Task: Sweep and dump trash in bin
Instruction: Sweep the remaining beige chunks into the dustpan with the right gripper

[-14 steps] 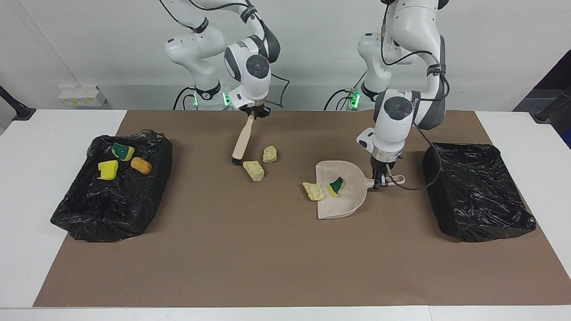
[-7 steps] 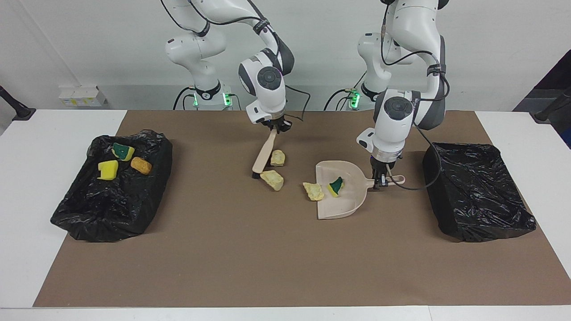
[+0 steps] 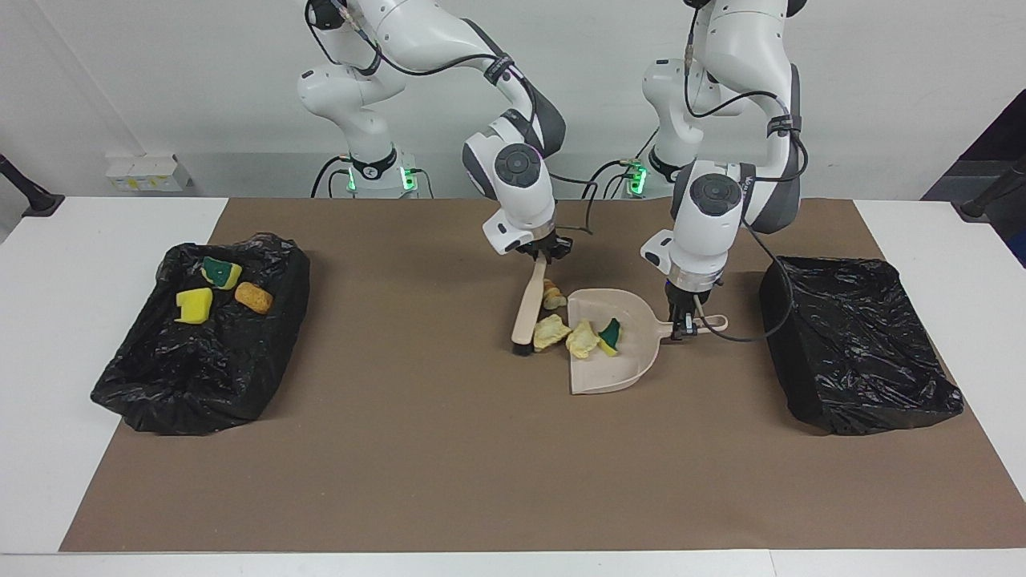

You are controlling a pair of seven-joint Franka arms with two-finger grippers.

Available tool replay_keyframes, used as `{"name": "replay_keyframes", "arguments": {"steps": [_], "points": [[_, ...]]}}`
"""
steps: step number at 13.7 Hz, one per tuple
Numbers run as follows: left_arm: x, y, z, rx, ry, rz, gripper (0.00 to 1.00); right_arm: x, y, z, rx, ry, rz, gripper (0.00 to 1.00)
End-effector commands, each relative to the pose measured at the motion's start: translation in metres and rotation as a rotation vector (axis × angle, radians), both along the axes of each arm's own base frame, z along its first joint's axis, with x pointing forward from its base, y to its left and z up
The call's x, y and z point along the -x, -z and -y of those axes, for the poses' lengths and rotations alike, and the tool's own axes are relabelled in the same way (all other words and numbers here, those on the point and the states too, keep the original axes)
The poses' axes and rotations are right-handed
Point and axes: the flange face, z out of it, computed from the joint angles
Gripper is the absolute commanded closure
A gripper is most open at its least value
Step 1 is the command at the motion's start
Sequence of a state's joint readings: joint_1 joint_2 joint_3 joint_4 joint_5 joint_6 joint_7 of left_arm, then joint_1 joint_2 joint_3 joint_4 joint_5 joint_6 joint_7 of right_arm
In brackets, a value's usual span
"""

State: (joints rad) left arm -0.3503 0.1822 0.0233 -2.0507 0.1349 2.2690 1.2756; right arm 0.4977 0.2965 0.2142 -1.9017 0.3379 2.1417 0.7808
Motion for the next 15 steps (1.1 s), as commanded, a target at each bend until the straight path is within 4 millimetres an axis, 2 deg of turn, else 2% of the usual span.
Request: {"name": "replay_keyframes", "arguments": {"steps": [1, 3, 5, 7, 8, 9, 10, 12, 14, 15], "points": [[0.012, 0.007, -0.006, -0.01, -0.002, 0.0, 1.0, -0.015, -0.007, -0.012, -0.134, 0.01, 0.023, 1.0], [0.012, 0.006, -0.007, -0.01, -0.005, 0.002, 1.0, -0.024, -0.023, -0.026, -0.226, 0.028, 0.038, 1.0], [0.012, 0.006, -0.007, -0.009, -0.005, 0.003, 1.0, -0.025, -0.032, -0.032, -0.229, 0.012, 0.042, 1.0], [0.012, 0.006, -0.007, -0.009, -0.005, 0.003, 1.0, -0.026, -0.039, -0.014, -0.18, -0.021, 0.004, 1.0], [0.012, 0.006, -0.007, -0.009, -0.004, 0.003, 1.0, -0.024, -0.05, -0.004, -0.149, -0.044, -0.005, 1.0], [0.012, 0.007, -0.007, -0.009, -0.005, 0.002, 1.0, -0.027, -0.06, 0.012, -0.133, -0.041, -0.008, 1.0], [0.012, 0.007, -0.007, -0.009, -0.005, 0.002, 1.0, -0.026, -0.061, 0.024, -0.111, -0.048, -0.039, 1.0], [0.012, 0.007, -0.007, -0.009, -0.005, 0.002, 1.0, -0.01, -0.05, 0.036, -0.017, -0.109, -0.034, 1.0], [0.012, 0.006, -0.007, -0.009, -0.005, 0.003, 1.0, 0.009, -0.031, 0.051, 0.068, -0.196, -0.013, 1.0], [0.012, 0.006, -0.007, -0.009, -0.005, 0.003, 1.0, 0.017, -0.019, 0.044, 0.091, -0.236, -0.017, 1.0]]}}
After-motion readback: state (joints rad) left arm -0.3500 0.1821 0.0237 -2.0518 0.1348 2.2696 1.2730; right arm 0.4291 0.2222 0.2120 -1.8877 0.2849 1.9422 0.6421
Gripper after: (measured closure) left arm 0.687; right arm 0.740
